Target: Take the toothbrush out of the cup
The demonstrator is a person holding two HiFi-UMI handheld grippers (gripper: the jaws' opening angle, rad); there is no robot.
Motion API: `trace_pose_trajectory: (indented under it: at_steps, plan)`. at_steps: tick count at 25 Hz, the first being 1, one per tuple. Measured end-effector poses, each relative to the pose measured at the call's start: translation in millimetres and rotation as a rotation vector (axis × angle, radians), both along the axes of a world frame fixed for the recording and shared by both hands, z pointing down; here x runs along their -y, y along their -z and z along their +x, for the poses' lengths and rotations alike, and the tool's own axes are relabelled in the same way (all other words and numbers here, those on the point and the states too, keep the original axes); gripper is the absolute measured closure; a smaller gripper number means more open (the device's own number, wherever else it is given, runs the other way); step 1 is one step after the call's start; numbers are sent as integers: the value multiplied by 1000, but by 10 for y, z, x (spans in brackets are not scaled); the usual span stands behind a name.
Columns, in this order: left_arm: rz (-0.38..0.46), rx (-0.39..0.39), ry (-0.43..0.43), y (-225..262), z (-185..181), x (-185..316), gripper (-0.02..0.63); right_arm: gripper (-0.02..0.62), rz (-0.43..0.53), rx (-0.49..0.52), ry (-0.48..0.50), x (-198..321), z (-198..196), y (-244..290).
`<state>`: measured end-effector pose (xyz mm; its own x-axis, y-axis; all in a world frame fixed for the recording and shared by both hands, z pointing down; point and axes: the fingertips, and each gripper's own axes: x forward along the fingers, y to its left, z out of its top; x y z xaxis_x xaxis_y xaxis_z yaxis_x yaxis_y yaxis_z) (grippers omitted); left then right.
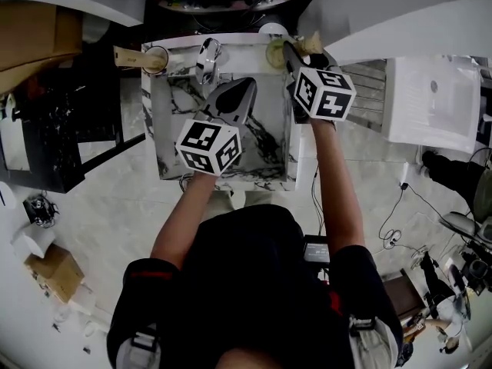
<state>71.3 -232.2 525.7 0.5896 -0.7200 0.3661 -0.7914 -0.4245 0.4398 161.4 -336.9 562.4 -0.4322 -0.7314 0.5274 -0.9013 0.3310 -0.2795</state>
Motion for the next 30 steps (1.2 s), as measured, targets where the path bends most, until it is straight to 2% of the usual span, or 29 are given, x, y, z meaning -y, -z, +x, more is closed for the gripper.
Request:
trace_pose_trajectory:
  at_steps: [7,11,21,30]
  plan:
    - [-4,-6,-12,2,13,-42,595,401,3,-31,13,2,-46,4]
    - [-5,-10,-3,38,-4,-31,595,488,12,-59,3,-16,-12,30]
    - [-3,-25,33,121,-180,-69,595,512,36,-32,10,-83,-55,196]
    - [29,-32,48,277,-287,-127,595,512,78,-59,16,-160,-88,441]
